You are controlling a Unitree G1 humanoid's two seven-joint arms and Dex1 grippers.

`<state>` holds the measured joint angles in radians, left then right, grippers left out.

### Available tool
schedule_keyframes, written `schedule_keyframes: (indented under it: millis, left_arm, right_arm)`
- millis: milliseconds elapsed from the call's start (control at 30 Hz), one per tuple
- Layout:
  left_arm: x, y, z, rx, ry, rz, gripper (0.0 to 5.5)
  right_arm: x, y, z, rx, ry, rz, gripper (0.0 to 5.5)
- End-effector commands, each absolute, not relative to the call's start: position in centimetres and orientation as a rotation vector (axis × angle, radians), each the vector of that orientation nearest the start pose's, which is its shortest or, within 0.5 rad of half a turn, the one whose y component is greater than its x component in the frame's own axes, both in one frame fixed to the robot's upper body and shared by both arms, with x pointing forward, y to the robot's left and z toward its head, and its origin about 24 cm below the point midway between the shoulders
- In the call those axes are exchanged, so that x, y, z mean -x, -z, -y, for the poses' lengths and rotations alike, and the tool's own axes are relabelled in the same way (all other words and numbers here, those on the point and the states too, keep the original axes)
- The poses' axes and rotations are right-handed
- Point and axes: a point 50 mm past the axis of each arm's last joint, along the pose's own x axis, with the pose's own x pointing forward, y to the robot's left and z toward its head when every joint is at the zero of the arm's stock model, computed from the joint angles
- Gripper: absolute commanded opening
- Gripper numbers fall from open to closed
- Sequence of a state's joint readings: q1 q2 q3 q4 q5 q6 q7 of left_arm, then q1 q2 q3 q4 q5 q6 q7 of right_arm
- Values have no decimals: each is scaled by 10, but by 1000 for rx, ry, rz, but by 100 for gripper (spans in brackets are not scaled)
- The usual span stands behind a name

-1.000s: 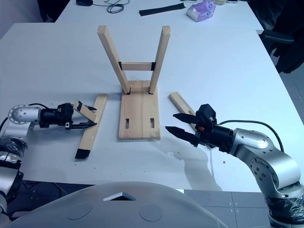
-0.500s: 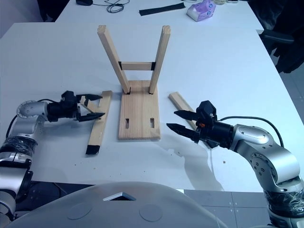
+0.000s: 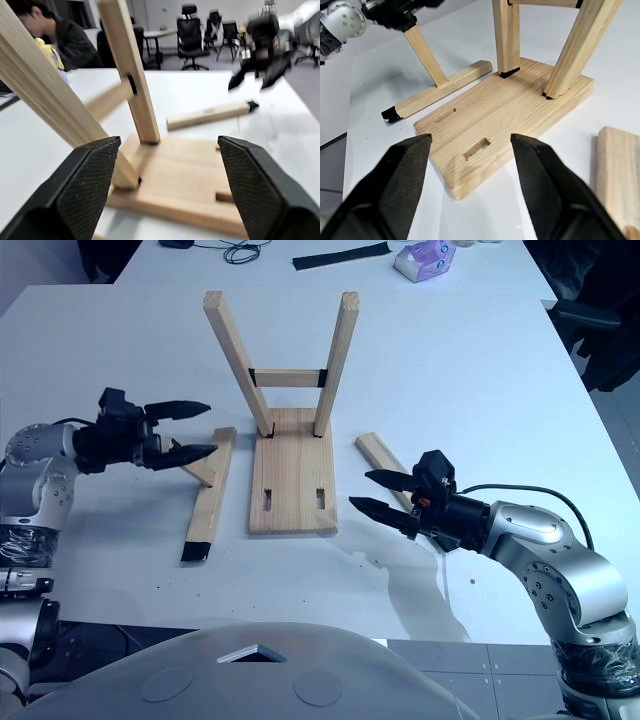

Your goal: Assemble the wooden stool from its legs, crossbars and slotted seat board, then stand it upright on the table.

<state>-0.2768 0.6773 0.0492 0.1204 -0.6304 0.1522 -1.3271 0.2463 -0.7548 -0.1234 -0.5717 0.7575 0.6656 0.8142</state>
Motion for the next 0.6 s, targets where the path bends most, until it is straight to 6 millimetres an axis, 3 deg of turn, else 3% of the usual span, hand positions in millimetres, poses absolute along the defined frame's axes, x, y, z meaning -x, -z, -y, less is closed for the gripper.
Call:
schedule_keyframes:
  millis: [33, 167, 600]
  left_arm:
    - [-270, -154, -222, -33, 1288, 26, 388]
    - [-274, -167, -216, 45, 1299, 26, 440]
    - [-262, -168, -205, 135, 1371, -51, 440]
  right_arm:
    - [-174, -106, 195, -57, -1007, -396, 291]
    - [-173, -104, 193, -60, -1000, -393, 291]
    - [-169, -99, 186, -79, -989, -390, 291]
